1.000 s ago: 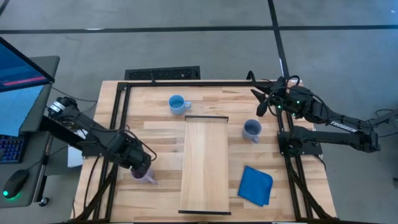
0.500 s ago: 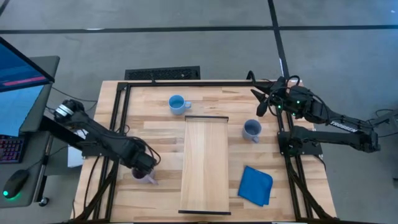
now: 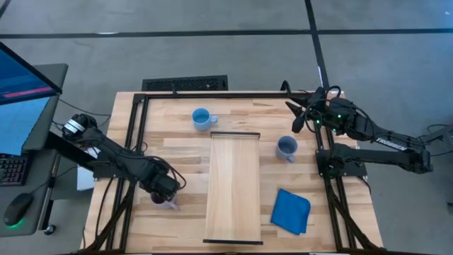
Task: Stack small to large cups/mugs on shelf
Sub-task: Put the purple mug on the shelf
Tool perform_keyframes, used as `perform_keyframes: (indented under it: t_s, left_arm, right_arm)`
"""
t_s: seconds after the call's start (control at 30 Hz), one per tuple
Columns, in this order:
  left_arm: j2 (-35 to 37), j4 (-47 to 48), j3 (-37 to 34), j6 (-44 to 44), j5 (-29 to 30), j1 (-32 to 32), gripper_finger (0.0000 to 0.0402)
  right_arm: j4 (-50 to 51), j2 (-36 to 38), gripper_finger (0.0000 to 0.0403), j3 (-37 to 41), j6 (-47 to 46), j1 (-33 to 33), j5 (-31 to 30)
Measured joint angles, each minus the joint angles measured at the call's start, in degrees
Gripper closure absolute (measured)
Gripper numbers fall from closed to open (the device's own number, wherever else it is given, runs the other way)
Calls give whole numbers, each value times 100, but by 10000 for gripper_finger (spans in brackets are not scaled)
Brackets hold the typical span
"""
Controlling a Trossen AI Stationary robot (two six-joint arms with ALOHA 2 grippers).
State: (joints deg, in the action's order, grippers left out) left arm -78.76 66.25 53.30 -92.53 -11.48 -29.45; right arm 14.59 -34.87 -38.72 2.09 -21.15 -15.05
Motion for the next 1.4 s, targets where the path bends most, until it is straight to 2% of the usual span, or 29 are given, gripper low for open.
perform_keyframes:
  t_s: [0.2, 0.4, 0.63, 1.2, 1.4]
  left_arm:
    - [0, -1, 0, 0, 80, 0, 272]
    - [0, -3, 0, 390, 153, 2, 272]
    - [0, -1, 0, 129, 166, 2, 272]
    - [0, -1, 0, 293, 330, 2, 272]
    - [0, 18, 0, 291, 328, 2, 295]
  right_arm:
    - [0, 0, 259, 0, 2, 0, 0]
    - [0, 0, 259, 0, 2, 0, 0]
    - [0, 0, 259, 0, 0, 0, 0]
    - [-1, 0, 259, 0, -2, 0, 0]
    - [0, 0, 259, 0, 2, 0, -1]
